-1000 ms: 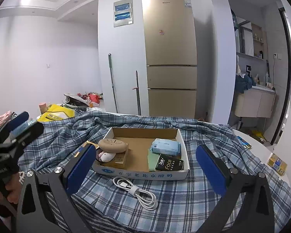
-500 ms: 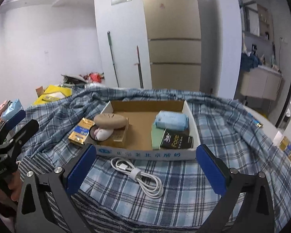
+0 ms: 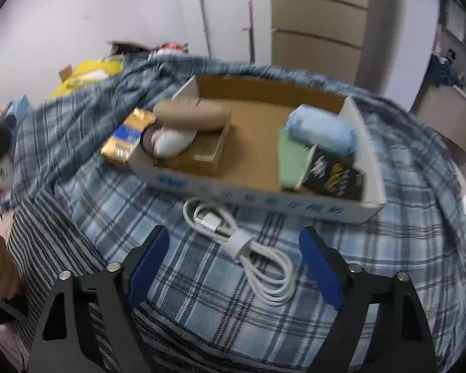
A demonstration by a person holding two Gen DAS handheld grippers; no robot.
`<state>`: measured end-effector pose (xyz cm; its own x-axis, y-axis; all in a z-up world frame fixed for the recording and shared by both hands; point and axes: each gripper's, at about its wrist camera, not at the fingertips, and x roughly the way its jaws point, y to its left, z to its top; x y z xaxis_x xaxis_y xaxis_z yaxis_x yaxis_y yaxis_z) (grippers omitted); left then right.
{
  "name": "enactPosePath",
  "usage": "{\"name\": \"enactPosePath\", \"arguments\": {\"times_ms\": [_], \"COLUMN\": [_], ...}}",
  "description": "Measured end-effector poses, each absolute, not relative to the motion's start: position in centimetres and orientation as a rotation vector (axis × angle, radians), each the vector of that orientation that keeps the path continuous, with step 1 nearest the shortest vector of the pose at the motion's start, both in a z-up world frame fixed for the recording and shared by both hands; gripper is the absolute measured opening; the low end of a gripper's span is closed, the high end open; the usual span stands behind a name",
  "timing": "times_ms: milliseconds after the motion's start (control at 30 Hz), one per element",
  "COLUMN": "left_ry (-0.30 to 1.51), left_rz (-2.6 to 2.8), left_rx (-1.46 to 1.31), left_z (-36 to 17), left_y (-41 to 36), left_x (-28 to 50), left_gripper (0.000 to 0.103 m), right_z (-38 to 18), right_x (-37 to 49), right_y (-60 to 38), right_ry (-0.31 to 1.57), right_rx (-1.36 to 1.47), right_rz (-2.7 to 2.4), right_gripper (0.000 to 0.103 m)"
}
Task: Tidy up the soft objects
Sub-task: 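Lower the right gripper onto the white USB cable and close it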
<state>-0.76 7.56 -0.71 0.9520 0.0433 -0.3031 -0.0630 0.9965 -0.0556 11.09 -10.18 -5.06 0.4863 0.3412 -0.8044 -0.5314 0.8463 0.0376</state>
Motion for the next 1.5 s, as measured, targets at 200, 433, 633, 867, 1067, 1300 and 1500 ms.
{"name": "enactPosePath", "arguments": {"times_ms": [200, 433, 633, 867, 1067, 1300, 1500], "left_ry": [0.313, 0.317, 0.322, 0.306, 0.306, 0.306, 0.311], "left_rz": [0.057, 0.055, 0.053, 0.048, 0.041, 0.037, 0.04], "left_rx": [-0.084, -0.07, -0.077, -0.066, -0.067, -0.055, -0.071], "left_z": [-0.9, -1.0, -1.1, -1.0, -1.0, -0.9, -0.9], "left_y": [7.8, 7.5, 7.7, 7.8, 7.8, 7.4, 7.5], "left_x": [-0.7, -0.6, -0.5, -0.8, -0.8, -0.9, -0.9], "left_gripper": [0.103, 0.103, 0.103, 0.103, 0.103, 0.103, 0.103], "right_z": [-6.6, -6.9, -5.9, -3.2, -2.0, -3.2, -4.9], "right_x": [11.7, 12.0, 11.0, 8.7, 8.2, 8.3, 11.5], "right_y": [-10.0, -10.0, -10.0, -11.3, -13.2, -13.0, -11.5], "right_ry": [0.967, 0.967, 0.927, 0.903, 0.946, 0.921, 0.959], "right_rx": [-0.269, -0.329, -0.341, -0.317, -0.215, -0.288, -0.305], "right_rz": [0.503, 0.491, 0.531, 0.564, 0.587, 0.569, 0.544], "right_gripper": [0.065, 0.042, 0.015, 0.002, 0.002, 0.042, 0.058]}}
